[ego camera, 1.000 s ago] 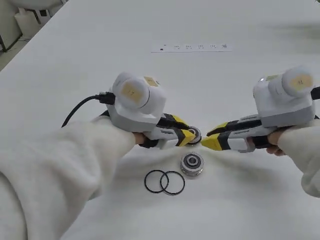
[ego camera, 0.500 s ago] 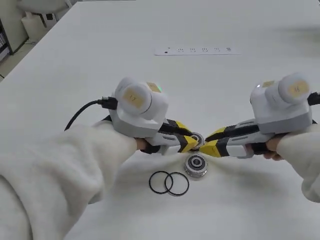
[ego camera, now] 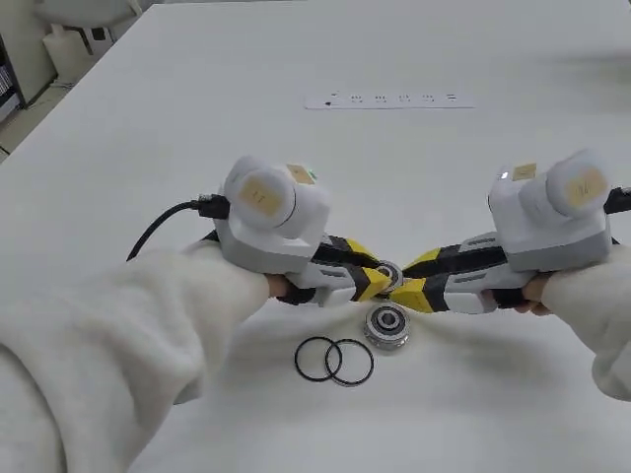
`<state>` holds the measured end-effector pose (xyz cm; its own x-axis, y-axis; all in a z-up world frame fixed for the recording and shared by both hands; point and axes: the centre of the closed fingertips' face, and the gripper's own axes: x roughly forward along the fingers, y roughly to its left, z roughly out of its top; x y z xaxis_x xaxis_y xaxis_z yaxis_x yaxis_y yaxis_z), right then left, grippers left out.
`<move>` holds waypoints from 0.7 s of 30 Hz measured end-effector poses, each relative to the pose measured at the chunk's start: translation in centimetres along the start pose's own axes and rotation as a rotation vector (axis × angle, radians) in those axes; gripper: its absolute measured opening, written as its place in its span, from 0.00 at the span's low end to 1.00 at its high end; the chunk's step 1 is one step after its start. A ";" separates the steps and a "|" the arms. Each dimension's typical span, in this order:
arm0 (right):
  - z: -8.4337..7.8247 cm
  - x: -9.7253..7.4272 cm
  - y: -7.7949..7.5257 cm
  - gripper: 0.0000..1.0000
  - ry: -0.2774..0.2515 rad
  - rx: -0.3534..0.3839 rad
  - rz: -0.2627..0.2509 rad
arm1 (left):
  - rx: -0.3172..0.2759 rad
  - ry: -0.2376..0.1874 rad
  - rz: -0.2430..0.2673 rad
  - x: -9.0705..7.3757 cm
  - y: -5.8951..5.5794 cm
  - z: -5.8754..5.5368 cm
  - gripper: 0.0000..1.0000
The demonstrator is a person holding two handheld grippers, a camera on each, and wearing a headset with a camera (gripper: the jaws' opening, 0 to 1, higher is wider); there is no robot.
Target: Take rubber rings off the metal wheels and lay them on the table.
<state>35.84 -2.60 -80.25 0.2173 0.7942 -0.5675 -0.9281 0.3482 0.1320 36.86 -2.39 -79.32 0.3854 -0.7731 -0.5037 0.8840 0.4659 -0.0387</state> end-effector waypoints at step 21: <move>0.3 0.5 0.0 0.26 -0.011 -0.047 -0.023 | -0.015 -0.071 -0.009 -0.1 0.0 0.0 0.14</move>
<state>36.01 -2.10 -80.29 0.2419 0.7919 -0.5607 -0.9359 0.3429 0.0805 36.87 -2.34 -79.26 0.3957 -0.8057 -0.4408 0.8836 0.4648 -0.0563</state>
